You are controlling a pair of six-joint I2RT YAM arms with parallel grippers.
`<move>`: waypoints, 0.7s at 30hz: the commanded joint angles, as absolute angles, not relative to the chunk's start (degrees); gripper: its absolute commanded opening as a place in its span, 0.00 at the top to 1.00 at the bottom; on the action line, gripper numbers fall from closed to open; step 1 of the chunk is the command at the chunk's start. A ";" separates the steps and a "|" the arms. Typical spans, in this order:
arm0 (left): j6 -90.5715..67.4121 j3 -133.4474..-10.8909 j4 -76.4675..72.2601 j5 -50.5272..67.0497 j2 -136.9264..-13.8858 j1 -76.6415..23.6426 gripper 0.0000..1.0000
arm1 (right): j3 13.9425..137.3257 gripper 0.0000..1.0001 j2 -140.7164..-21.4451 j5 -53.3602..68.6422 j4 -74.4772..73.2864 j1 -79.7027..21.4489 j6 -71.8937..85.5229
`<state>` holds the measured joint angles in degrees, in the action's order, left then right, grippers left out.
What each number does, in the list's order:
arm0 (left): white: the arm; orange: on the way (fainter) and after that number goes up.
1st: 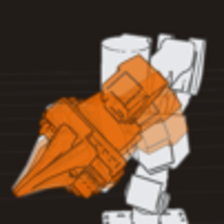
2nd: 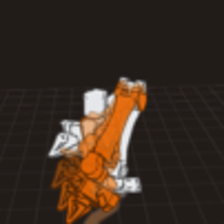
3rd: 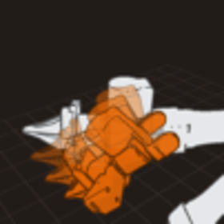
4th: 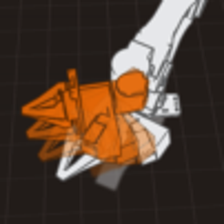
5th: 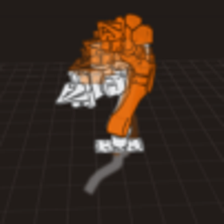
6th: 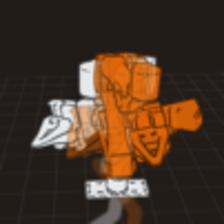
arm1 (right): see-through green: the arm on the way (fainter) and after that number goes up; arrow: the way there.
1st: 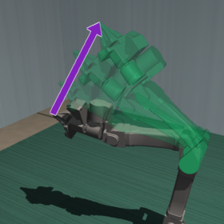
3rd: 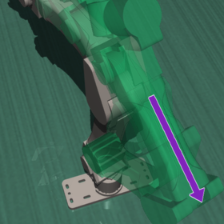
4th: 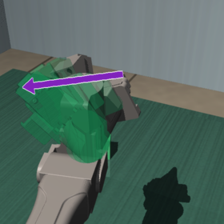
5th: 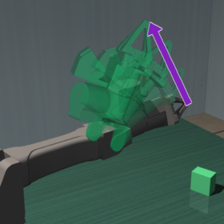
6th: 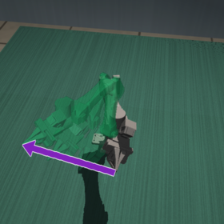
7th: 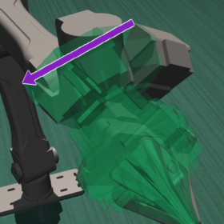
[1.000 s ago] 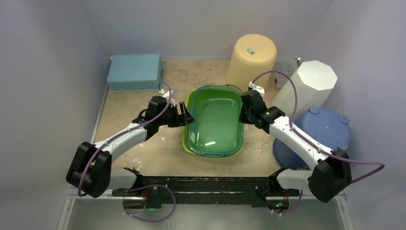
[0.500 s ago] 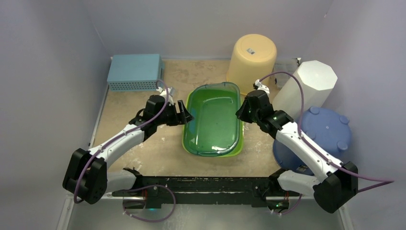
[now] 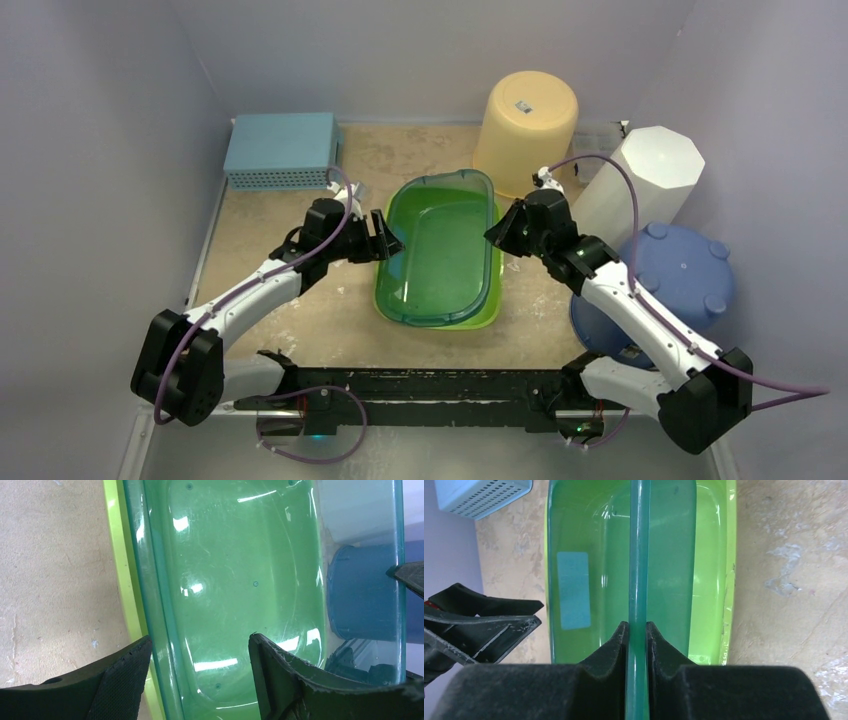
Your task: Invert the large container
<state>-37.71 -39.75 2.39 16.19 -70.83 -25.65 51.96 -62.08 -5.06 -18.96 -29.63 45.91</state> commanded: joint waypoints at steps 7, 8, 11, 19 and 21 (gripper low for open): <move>-36.47 -39.31 2.22 15.55 -72.65 -26.06 0.34 | 51.24 1.00 -69.68 -0.37 -16.37 -29.62 43.32; -36.54 -39.03 2.01 15.56 -73.08 -26.04 0.36 | 51.05 1.00 -70.92 -0.20 -16.21 -29.62 42.94; -36.53 -38.57 1.76 15.76 -74.01 -26.06 0.47 | 50.12 0.97 -73.12 1.76 -15.01 -29.66 42.45; -35.98 -38.32 1.15 16.54 -74.72 -26.10 0.63 | 48.01 0.76 -75.31 2.54 -11.88 -29.59 43.42; -35.99 -38.40 0.92 16.78 -74.96 -26.10 0.64 | 48.01 0.71 -76.29 1.79 -12.20 -29.57 43.54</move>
<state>-36.84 -38.61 2.46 15.92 -74.37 -26.00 48.73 -74.87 1.26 -13.10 -29.23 44.07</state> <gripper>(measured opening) 0.374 0.251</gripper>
